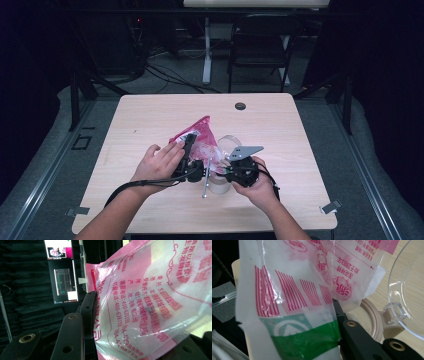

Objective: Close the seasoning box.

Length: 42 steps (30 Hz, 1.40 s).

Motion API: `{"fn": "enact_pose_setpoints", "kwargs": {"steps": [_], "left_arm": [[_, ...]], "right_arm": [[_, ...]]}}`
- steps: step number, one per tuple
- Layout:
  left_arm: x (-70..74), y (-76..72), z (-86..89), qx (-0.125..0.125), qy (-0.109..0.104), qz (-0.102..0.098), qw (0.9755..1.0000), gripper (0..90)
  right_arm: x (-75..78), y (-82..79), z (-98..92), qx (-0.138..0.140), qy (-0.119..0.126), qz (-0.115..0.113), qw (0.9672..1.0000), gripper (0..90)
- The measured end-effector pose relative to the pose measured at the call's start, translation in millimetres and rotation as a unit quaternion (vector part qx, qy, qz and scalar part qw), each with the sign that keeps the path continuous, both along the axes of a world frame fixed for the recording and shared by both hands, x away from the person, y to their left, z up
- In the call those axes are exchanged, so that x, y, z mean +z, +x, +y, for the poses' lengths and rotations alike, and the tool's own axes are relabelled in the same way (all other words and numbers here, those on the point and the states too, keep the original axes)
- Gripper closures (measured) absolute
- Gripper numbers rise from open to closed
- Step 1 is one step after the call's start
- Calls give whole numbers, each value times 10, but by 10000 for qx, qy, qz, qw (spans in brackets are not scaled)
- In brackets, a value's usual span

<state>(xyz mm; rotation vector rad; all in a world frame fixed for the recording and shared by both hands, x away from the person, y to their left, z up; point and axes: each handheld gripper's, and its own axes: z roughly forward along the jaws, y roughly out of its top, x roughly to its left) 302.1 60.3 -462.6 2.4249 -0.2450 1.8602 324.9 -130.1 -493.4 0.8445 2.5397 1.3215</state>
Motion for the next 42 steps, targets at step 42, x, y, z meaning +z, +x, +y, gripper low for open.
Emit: {"fn": "enact_pose_setpoints", "kwargs": {"steps": [42], "left_arm": [[-8, 46, 35, 16, -104, 242, 9997, 599]], "right_arm": [[86, -17, -59, 2, 25, -105, 9999, 900]]}}
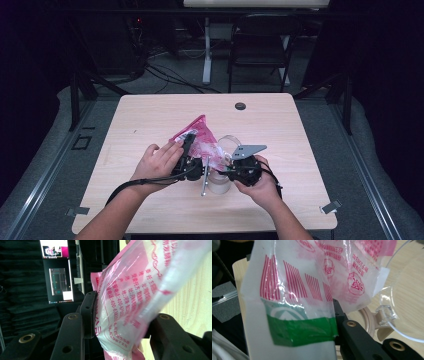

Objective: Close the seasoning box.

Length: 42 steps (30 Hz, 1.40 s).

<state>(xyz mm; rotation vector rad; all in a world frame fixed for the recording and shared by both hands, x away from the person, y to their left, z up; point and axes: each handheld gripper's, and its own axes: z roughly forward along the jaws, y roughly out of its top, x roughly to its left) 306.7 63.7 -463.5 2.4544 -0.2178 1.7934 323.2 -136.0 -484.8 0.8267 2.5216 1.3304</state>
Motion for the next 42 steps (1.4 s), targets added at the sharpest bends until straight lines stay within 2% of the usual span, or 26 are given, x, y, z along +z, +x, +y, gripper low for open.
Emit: {"fn": "enact_pose_setpoints", "kwargs": {"steps": [5, 7, 9, 13, 18, 26, 32, 33, 34, 36, 40, 41, 42], "left_arm": [[0, 0, 6, -3, 11, 12, 10000, 595], [6, -3, 4, -35, 16, -43, 10000, 594], [12, -11, 0, 63, 66, 56, 9999, 594], [7, 9, 17, -43, 3, -18, 10000, 594], [14, -4, 26, -23, 59, 11, 10000, 617], [67, -75, 5, -129, 45, -255, 9996, 668], [84, -88, 2, -146, 112, -246, 9995, 687], [63, -78, 9, -231, 48, -317, 9992, 687], [78, -96, -1, -154, 151, -283, 9994, 688], [64, -105, -3, -164, 143, -338, 9992, 690], [58, -112, 10, -127, 96, -263, 9995, 703], [49, -110, 24, -134, 12, -249, 9996, 706], [46, -106, 32, -108, -45, -149, 9998, 713]], "right_arm": [[26, -3, -13, 4, 52, -29, 10000, 900], [28, -10, -5, 0, 54, -38, 10000, 900], [33, -14, 1, 34, 59, -39, 10000, 900], [39, -31, 25, 93, 66, -42, 9999, 900], [24, -25, 32, 119, 5, -24, 9999, 900], [-18, 4, 20, 4, 4, 62, 10000, 900], [-41, 3, 46, 50, -57, 87, 9999, 900], [-49, 1, 55, 43, -59, 81, 9999, 900], [-52, 1, 56, 38, -66, 76, 9999, 900], [-55, 4, 54, 44, -91, 86, 9999, 900], [-52, 3, 50, 39, -97, 79, 9999, 900], [-53, 2, 51, 46, -93, 83, 9999, 900], [-51, 3, 52, 76, -128, 71, 9999, 900]]}}
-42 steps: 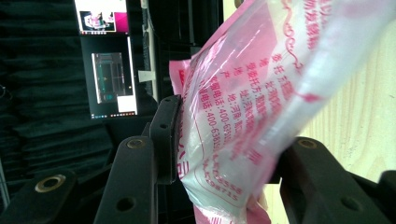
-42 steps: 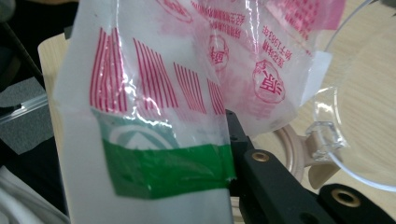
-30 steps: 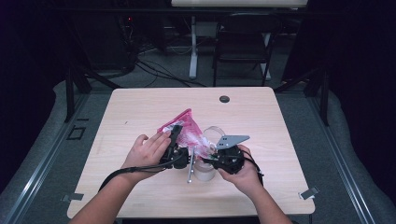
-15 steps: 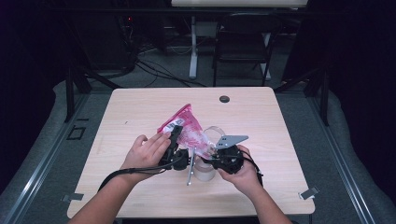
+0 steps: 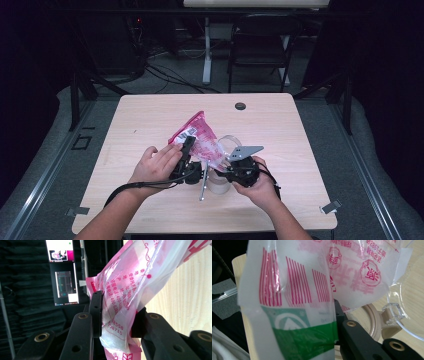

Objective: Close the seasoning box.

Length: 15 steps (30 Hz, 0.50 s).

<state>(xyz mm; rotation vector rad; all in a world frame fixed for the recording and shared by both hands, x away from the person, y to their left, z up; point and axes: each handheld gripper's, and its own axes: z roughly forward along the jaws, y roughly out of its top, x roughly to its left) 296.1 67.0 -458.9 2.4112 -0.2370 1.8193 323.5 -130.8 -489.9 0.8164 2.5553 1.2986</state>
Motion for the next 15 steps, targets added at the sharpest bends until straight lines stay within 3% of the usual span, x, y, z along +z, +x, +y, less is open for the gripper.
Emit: {"fn": "enact_pose_setpoints", "kwargs": {"steps": [4, 10, 13, 15], "left_arm": [[2, 32, 43, 146, -218, 391, 9989, 742], [-14, 92, 121, 291, -783, 944, 9920, 761], [-17, 125, 153, 375, -1096, 1241, 9855, 771], [-17, 154, 182, 415, -1348, 1503, 9785, 778]], "right_arm": [[9, -12, 12, 15, -60, -49, 10000, 900], [56, -26, -7, -8, 42, -75, 10000, 900], [79, -26, -25, -20, 131, -87, 9999, 900], [95, -25, -42, -23, 207, -71, 9998, 900]]}}
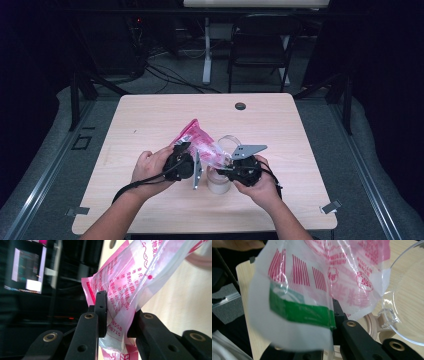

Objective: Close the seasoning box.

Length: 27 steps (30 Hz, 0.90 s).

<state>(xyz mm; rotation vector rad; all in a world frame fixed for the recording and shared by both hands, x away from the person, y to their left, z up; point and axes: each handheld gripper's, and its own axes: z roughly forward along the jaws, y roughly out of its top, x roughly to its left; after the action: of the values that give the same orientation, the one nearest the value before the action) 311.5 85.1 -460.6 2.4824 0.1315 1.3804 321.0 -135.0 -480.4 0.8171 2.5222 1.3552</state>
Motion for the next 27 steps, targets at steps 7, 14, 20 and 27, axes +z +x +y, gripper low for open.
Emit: {"fn": "enact_pose_setpoints", "kwargs": {"steps": [7, 14, 20, 27], "left_arm": [[-31, 79, 61, 87, -570, 569, 9967, 790], [-88, 90, 90, 154, -864, 712, 9936, 792], [-139, 73, 120, 218, -1014, 712, 9921, 792], [-242, 48, 169, 303, -1348, 733, 9877, 792]], "right_arm": [[26, 1, -25, -95, 195, -28, 9998, 900], [36, -9, -14, -150, 199, -99, 9996, 900], [23, -11, 6, -159, 207, -92, 9996, 900], [6, -19, 40, -129, 158, -92, 9998, 900]]}}
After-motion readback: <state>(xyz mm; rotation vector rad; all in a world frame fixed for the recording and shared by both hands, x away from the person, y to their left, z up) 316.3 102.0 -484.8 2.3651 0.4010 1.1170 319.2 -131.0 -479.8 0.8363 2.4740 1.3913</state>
